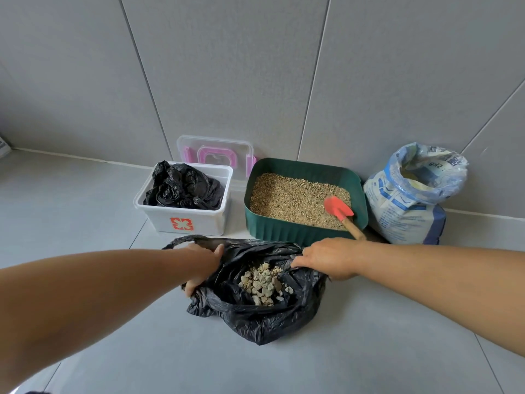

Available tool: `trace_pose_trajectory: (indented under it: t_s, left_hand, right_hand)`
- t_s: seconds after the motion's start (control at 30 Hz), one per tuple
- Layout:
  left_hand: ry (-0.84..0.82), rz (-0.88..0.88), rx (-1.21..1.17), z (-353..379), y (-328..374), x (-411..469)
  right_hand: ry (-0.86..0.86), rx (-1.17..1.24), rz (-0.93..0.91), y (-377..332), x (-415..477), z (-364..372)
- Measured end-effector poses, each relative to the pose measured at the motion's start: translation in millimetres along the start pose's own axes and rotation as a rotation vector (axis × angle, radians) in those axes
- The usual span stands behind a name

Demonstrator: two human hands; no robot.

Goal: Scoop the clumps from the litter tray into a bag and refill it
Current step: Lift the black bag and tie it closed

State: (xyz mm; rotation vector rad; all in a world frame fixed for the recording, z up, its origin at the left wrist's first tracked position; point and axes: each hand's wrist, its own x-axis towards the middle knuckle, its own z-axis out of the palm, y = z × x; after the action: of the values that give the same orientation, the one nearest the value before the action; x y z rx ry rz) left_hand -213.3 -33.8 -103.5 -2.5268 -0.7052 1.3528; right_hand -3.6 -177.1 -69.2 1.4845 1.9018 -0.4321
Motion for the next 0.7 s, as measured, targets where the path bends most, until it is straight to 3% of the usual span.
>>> trace_pose_trajectory:
  t_s: [0.13, 0.3, 0.53, 0.7]
  left_hand:
    - [0.022, 0.06, 0.026, -11, -5, 0]
    - [0.103, 0.233, -0.049, -67, -7, -13]
    - [0.235, 0.323, -0.157, -172, -30, -37]
    - [0.452, 0.372, -0.361, -215, -65, -50]
  right_hand:
    - [0.244, -0.119, 0.006, 2, -1, -16]
    - [0.462, 0.026, 0.057, 14, -2, -39]
    - [0.82, 0.786, 0.118, 54, -2, -73]
    - [0.683, 1.504, 0.012, 68, -15, -105]
